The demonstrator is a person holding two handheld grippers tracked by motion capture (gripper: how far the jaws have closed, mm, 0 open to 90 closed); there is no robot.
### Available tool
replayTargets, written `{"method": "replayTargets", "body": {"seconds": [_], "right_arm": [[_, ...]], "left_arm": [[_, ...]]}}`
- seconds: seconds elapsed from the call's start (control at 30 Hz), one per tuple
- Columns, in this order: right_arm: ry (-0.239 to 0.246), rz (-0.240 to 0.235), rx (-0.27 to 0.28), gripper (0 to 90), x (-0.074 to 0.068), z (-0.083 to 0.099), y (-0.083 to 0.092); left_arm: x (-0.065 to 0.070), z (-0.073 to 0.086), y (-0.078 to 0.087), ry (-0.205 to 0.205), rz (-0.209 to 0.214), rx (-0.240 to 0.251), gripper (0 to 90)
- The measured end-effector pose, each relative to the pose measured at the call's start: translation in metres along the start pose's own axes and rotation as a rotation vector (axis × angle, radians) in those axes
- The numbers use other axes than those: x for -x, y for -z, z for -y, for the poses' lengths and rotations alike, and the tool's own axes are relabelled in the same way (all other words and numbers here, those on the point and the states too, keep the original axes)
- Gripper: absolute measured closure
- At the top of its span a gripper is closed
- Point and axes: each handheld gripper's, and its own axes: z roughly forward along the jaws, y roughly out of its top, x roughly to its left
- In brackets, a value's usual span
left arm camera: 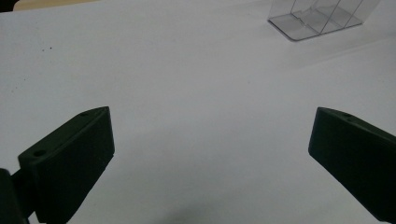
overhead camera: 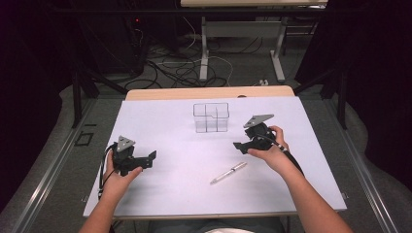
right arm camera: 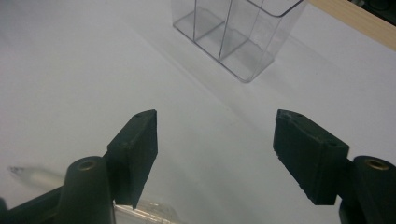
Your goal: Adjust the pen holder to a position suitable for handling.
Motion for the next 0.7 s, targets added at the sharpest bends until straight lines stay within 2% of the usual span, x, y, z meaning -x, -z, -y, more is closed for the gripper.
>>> {"method": "replayTargets", "body": {"seconds": [0.07, 0.1, 0.13, 0.27, 0.47, 0.53, 0.6, 0.7], "right_arm": [[0.031, -0.01, -0.001, 27.8, 0.0, 0.002, -0.001], [0.033, -0.011, -0.02, 26.1, 0.0, 0.003, -0.001], [0.037, -0.011, -0.008, 25.0, 0.001, 0.004, -0.002], [0.058, -0.017, -0.034, 22.3, -0.001, 0.004, -0.002], [0.152, 0.01, -0.064, 22.3, -0.006, 0.004, -0.006], [0.169, 0.004, -0.071, 22.3, -0.009, 0.005, -0.007], [0.226, 0.009, -0.069, 22.4, -0.013, 0.005, -0.009], [0.275, 0.017, -0.078, 23.3, -0.019, 0.005, -0.012]], "left_arm": [[-0.001, 0.0, 0.001, 0.0, 0.002, 0.002, 0.2], [0.0, 0.0, 0.001, 0.003, 0.002, 0.003, 0.2], [-0.001, 0.0, 0.001, 0.001, 0.001, 0.003, 0.2], [-0.001, 0.0, 0.001, 0.005, 0.002, 0.008, 0.2], [-0.001, 0.0, 0.002, 0.004, 0.003, 0.007, 0.2], [-0.001, 0.0, 0.002, 0.005, 0.003, 0.006, 0.2], [-0.001, 0.0, 0.002, 0.003, 0.002, 0.007, 0.2], [0.0, 0.0, 0.001, 0.003, 0.003, 0.006, 0.2]]}}
